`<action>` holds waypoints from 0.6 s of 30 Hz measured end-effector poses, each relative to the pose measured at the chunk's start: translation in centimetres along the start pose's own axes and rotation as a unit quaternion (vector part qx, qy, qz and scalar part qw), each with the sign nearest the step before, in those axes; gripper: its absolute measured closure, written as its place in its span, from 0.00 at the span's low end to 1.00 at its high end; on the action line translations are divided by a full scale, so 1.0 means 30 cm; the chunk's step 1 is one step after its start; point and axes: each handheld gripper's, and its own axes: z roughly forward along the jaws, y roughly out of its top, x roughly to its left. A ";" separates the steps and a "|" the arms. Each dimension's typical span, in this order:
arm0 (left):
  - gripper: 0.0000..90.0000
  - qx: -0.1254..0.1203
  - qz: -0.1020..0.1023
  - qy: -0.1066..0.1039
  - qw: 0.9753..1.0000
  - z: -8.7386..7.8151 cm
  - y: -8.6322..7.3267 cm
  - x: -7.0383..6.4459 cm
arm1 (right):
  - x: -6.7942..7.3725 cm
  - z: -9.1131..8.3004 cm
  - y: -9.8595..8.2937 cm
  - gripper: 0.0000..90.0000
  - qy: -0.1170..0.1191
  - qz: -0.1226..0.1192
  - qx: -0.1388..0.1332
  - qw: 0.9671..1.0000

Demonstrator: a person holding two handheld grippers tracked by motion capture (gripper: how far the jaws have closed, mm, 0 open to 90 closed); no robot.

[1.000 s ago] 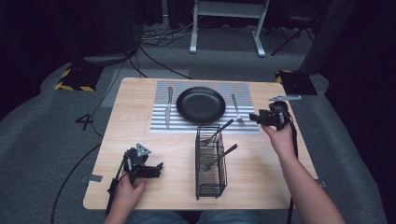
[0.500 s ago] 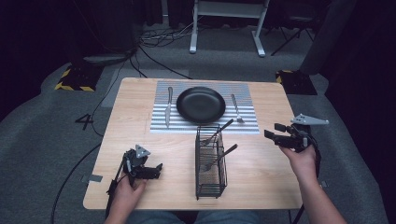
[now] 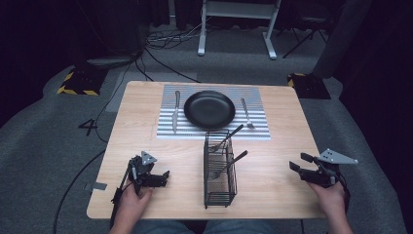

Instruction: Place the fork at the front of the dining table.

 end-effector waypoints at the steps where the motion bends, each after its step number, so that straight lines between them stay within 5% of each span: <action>1: 0.05 0.000 0.000 0.000 1.000 0.000 0.000 0.000 | -0.009 0.000 -0.020 0.38 -0.001 0.006 0.003 1.000; 6: 0.05 0.000 0.000 0.000 1.000 0.000 0.000 0.000 | -0.038 0.005 -0.092 0.38 -0.006 0.029 0.009 1.000; 11: 0.05 0.000 0.000 0.000 1.000 0.000 0.000 0.000 | -0.044 0.019 -0.121 0.36 -0.015 0.026 0.015 0.999; 16: 0.05 0.000 0.000 0.000 1.000 0.000 0.000 0.000 | -0.055 0.052 -0.127 0.33 -0.022 0.022 0.058 0.998; 17: 0.05 0.000 0.000 0.000 1.000 0.000 0.000 0.000 | -0.052 0.058 -0.125 0.30 -0.024 0.019 0.069 0.997; 18: 0.05 0.000 0.000 0.000 1.000 0.000 0.000 0.000 | -0.045 0.072 -0.121 0.15 -0.041 0.006 0.088 0.995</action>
